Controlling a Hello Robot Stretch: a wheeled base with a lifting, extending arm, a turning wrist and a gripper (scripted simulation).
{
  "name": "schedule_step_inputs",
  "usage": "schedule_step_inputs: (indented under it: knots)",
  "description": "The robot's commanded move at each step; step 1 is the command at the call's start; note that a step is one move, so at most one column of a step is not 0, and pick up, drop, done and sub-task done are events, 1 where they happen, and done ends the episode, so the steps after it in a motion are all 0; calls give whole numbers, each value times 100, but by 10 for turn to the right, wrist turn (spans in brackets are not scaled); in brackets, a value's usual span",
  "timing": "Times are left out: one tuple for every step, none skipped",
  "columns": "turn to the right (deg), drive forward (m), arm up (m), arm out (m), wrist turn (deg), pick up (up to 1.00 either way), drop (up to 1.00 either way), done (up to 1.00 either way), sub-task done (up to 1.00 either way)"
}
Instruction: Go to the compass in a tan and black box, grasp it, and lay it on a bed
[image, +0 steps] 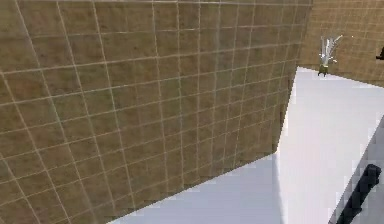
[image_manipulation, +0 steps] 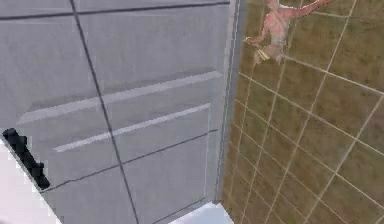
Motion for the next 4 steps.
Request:
schedule_step_inputs:
  knots:
    - [0, 65, 0, 0, 0, 0, 0, 0, 0]
    - [450, 0, 0, 0, 0, 0, 0, 0, 0]
    - [90, 0, 0, 0, 0, 0, 0, 0, 0]
    - [0, 25, 0, 0, 0, 0, 0, 0, 0]
